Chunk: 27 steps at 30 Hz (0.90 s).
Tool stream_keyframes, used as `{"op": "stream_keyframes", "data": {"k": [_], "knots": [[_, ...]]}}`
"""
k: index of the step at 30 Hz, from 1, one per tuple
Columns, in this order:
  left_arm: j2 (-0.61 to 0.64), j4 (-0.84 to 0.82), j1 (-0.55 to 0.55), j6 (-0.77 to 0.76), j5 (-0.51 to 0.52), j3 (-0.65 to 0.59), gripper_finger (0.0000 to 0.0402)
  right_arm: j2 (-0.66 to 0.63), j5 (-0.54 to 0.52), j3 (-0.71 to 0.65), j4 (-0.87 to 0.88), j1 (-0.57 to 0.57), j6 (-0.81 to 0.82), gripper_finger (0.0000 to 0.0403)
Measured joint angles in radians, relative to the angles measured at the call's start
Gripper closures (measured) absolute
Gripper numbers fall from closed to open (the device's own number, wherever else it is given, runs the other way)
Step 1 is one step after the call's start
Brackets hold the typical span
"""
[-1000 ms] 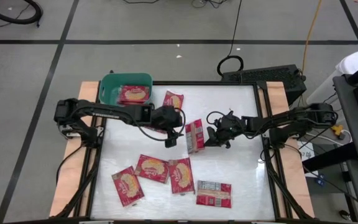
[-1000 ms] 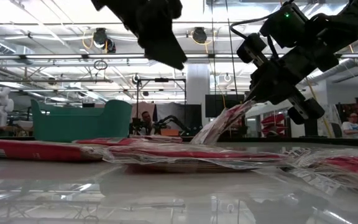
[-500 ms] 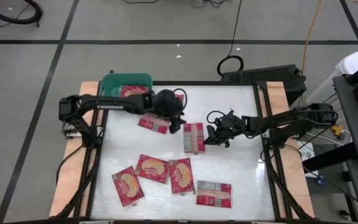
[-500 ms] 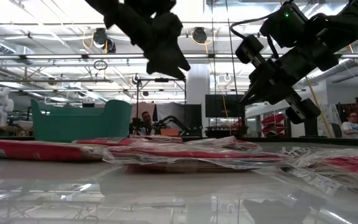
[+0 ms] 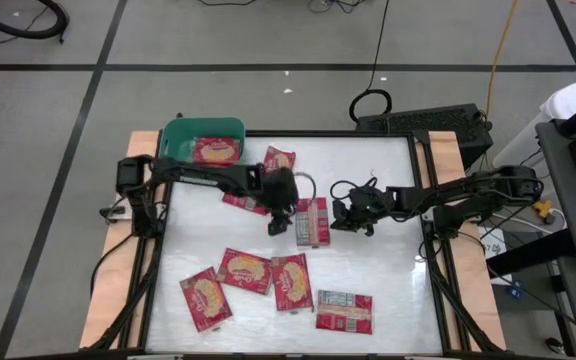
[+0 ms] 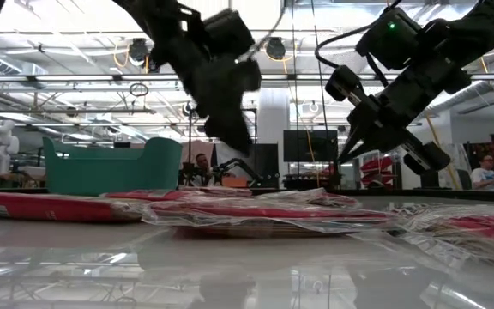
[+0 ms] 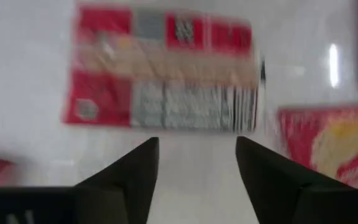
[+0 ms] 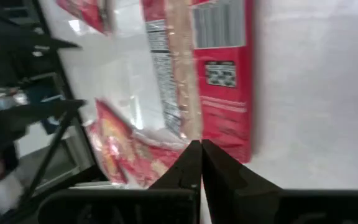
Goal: Sort popcorn bags into baskets
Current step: Put the red popcorn bag into the green bin
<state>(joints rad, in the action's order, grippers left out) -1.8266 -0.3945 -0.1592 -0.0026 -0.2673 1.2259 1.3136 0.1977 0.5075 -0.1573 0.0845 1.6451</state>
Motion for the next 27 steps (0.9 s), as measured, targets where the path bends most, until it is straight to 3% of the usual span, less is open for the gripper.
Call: {"op": "stream_keyframes", "data": {"k": [4,12,20,27], "knots": [[-0.051,0.061,0.04,0.031,0.006,0.002,0.0232,0.03,-0.002,0.004,0.048,-0.001,-0.004,0.038],[-0.12,0.138,0.077,0.036,0.012,0.003,0.0294,0.138,0.009,0.005,-0.023,-0.022,0.026,0.0329],[-0.196,0.147,0.062,0.001,0.02,0.006,0.0307,0.189,-0.017,0.006,-0.079,-0.021,0.039,0.0272],[-0.209,0.182,0.058,0.0,0.015,0.005,0.0307,0.224,-0.035,0.004,-0.179,-0.021,-0.018,0.0253]]}}
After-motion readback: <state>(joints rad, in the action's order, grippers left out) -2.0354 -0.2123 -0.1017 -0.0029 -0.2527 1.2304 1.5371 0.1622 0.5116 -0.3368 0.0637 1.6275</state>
